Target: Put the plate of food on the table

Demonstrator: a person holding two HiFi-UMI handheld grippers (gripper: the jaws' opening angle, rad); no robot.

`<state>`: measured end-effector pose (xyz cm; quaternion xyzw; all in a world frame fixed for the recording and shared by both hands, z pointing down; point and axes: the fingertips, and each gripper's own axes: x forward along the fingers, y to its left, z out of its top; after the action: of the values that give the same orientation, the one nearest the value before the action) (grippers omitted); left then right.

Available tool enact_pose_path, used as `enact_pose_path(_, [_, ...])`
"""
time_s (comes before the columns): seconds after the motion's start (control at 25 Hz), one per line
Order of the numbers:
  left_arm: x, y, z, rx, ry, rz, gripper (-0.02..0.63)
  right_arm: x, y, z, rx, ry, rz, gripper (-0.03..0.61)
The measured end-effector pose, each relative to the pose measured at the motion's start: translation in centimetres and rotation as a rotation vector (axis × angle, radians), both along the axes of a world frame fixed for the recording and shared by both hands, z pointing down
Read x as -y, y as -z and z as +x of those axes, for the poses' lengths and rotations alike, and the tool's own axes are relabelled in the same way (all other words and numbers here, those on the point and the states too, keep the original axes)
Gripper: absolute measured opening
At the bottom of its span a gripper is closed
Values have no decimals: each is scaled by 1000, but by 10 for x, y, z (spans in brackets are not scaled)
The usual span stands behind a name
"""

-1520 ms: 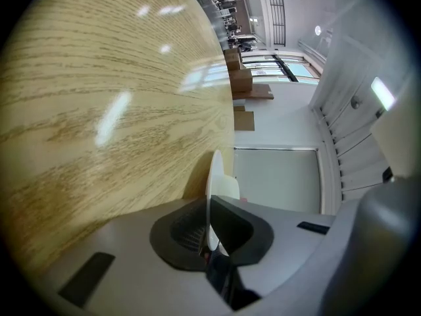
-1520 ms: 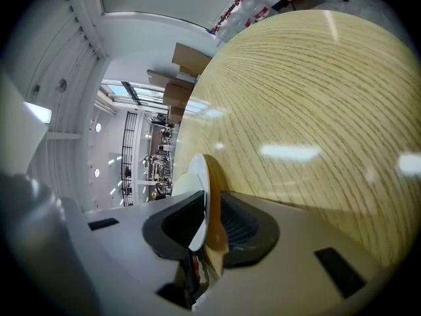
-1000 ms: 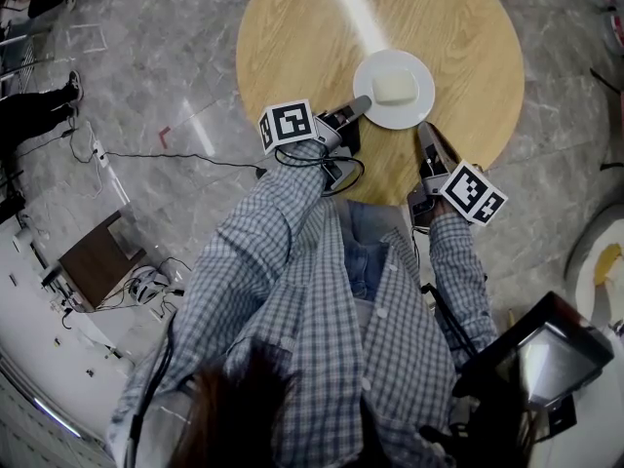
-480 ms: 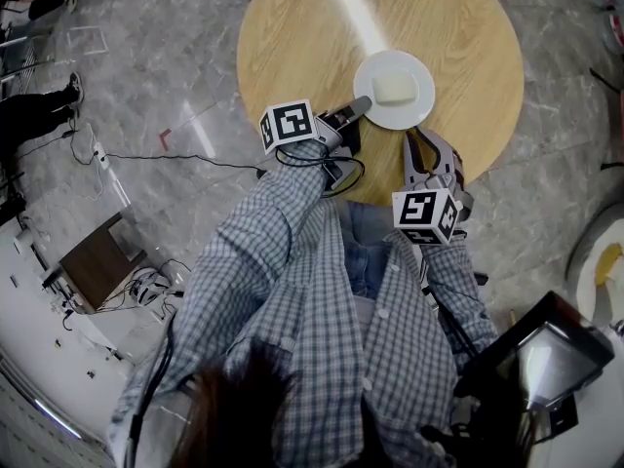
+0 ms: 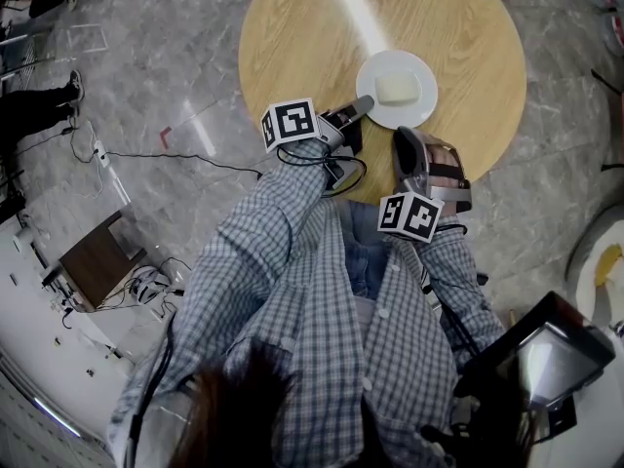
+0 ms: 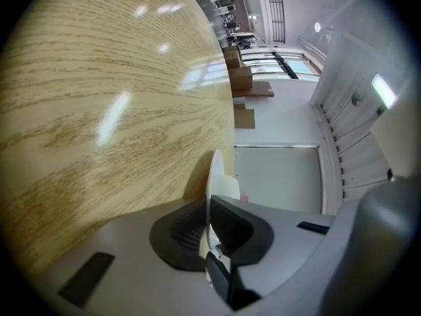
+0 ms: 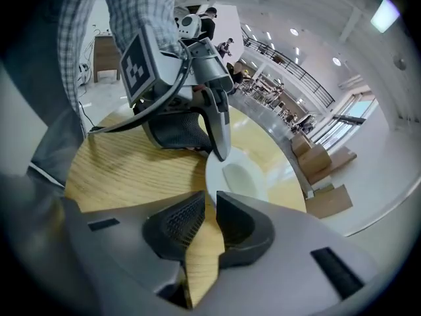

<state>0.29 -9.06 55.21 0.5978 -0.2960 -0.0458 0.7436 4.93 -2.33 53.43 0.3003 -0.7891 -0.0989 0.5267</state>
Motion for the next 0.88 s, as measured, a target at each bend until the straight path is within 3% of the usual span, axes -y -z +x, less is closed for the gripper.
enact_pose_path(0.28, [0, 1, 2, -3, -7, 1, 18, 3, -5, -3, -88, 80, 45, 57])
enact_pose_path(0.88, [0, 3, 3, -27, -3, -1, 18, 5, -5, -2, -160, 84, 93, 41])
